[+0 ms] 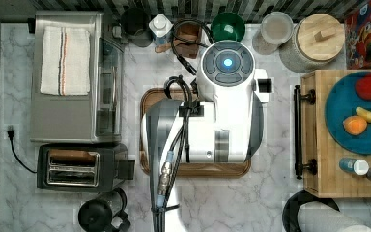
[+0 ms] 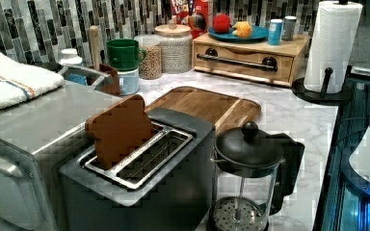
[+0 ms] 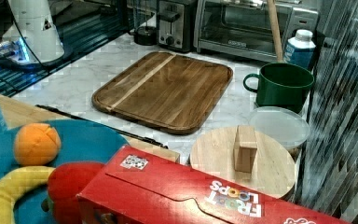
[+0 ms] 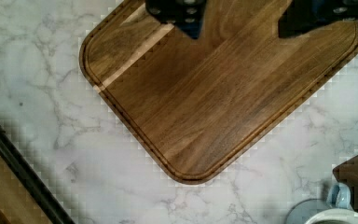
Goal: Open the drawer.
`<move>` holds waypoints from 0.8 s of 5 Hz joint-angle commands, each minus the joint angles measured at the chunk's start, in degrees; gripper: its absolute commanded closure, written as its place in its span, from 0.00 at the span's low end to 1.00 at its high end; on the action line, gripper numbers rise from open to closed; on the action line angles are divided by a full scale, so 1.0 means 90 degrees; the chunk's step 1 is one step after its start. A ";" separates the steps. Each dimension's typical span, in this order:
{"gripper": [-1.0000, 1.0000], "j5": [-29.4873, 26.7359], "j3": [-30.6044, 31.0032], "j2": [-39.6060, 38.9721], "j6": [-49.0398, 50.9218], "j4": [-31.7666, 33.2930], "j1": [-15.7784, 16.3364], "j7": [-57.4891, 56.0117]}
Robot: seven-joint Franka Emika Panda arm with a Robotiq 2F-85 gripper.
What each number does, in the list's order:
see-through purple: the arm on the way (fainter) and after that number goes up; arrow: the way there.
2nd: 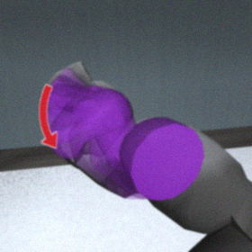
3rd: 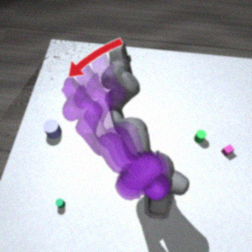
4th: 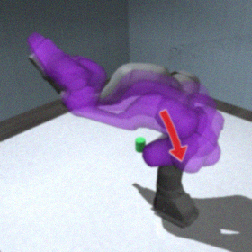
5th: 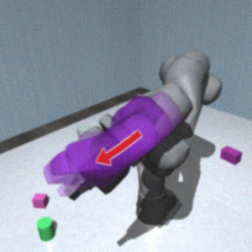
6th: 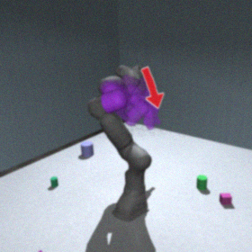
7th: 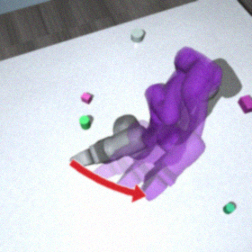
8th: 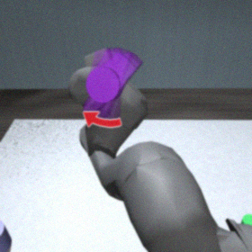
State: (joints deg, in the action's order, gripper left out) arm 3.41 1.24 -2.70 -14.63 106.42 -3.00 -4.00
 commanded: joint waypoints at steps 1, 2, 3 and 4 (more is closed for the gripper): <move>0.00 0.0007 0.0018 -0.0031 -0.0004 0.0004 -0.0016 -0.0009; 0.00 -0.0162 -0.0011 -0.0191 0.0317 -0.0209 -0.0075 -0.0261; 0.00 -0.0231 -0.0111 -0.0312 0.0480 -0.0136 -0.0245 -0.1395; 0.00 -0.0058 -0.0260 -0.0219 0.0358 0.0061 -0.0473 -0.2819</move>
State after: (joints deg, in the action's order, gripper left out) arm 3.46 1.33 -5.02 -10.07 107.32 -5.01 -19.36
